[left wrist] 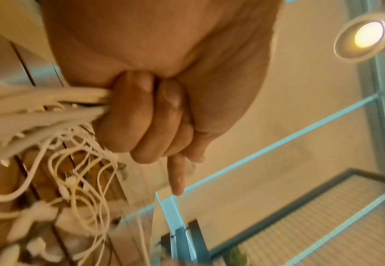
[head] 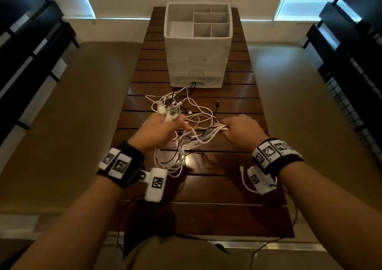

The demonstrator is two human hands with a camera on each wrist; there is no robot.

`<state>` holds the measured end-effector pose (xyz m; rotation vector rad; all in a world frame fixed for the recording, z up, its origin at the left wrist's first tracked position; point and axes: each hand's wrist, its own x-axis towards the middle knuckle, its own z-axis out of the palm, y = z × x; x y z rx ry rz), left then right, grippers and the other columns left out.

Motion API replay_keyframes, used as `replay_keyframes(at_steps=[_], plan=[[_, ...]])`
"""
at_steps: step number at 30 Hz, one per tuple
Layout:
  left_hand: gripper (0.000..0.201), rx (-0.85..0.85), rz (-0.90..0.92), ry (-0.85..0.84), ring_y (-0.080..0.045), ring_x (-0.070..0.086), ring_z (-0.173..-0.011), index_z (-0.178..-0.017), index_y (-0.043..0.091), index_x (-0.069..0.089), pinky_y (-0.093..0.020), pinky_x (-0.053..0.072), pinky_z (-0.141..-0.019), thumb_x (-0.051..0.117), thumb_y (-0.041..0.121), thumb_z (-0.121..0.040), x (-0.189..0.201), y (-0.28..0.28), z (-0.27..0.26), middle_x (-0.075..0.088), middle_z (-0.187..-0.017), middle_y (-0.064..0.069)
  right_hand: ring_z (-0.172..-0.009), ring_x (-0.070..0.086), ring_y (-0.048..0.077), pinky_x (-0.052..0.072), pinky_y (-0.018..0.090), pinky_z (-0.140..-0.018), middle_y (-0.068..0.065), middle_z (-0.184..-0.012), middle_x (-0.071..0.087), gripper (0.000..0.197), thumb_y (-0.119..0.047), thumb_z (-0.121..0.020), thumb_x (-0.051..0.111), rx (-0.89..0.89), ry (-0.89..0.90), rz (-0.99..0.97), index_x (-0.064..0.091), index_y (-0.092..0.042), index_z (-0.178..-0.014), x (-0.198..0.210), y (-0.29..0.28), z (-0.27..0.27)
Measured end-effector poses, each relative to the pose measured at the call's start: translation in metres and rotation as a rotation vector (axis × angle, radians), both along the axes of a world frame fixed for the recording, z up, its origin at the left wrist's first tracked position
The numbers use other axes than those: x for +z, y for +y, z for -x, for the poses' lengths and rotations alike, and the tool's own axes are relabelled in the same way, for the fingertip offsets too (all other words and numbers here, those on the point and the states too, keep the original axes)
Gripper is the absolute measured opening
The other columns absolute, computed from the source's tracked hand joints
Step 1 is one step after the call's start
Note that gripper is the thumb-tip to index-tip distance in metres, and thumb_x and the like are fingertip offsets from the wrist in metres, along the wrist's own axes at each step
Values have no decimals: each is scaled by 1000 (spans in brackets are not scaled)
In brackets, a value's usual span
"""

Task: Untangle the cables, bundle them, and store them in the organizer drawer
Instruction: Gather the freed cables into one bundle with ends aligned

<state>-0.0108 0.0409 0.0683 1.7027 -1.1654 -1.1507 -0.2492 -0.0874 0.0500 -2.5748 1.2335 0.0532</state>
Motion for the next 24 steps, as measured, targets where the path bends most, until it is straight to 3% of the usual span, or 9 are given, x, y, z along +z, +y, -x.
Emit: replay_keyframes(at_steps=[4,7,9,12,15,17,20,22,24], plan=[[51,222,-64,180,-10,23,-42,-75,10,67,-18,17,-41,53,49,-106,5,22,-35,31,-51,6,-92,69,36,56,39,-77,11,-103,73,21,-37,-96,55,-128,238,83,69,-22,-96,-19,-30,46],[53,250,-138,138,-10,20,-42,-70,9,61,-17,14,-42,54,48,-105,1,38,-47,28,-51,4,-99,69,37,49,37,-75,15,-109,71,24,-35,-96,58,-219,394,39,70,-18,-109,-32,-39,71],[52,270,-160,158,-9,19,-42,-69,9,59,-16,13,-42,55,47,-105,-3,47,-51,27,-52,4,-97,70,35,54,38,-77,13,-108,72,29,-38,-97,60,-255,456,-3,72,-17,-112,-40,-42,83],[52,275,-138,200,-11,19,-44,-68,13,54,-17,15,-42,55,48,-105,-5,51,-47,25,-54,3,-100,68,30,58,41,-86,10,-112,71,47,-54,-91,71,-173,511,-147,68,-15,-116,-44,-37,76],[54,252,-52,280,-12,19,-47,-64,17,46,-22,13,-45,54,52,-104,-4,43,-25,24,-57,0,-127,55,32,50,47,-103,9,-139,56,79,-55,-76,85,-29,569,-208,51,-20,-139,-32,-24,47],[55,256,10,340,-13,18,-47,-62,20,39,-24,13,-44,53,51,-105,-1,32,-8,22,-57,-1,-141,42,33,41,53,-113,9,-153,43,101,-54,-71,89,28,507,-239,38,-24,-153,-18,-15,20],[56,257,69,397,-14,19,-44,-62,21,31,-24,14,-43,50,49,-107,5,15,16,19,-59,-3,-151,29,30,35,53,-120,5,-165,29,113,-54,-72,88,159,168,-334,25,-30,-162,4,10,-23],[60,225,121,442,-15,16,-44,-63,18,25,-21,17,-40,49,49,-107,10,7,28,15,-60,-7,-146,36,21,39,44,-118,0,-161,36,106,-51,-73,88,258,-52,-429,31,-31,-159,10,38,-48],[65,182,182,490,-18,12,-46,-64,12,18,-21,18,-40,50,50,-107,15,4,36,12,-59,-11,-123,58,17,51,38,-104,1,-140,61,76,-42,-76,87,243,-250,-508,54,-23,-142,0,61,-65]])
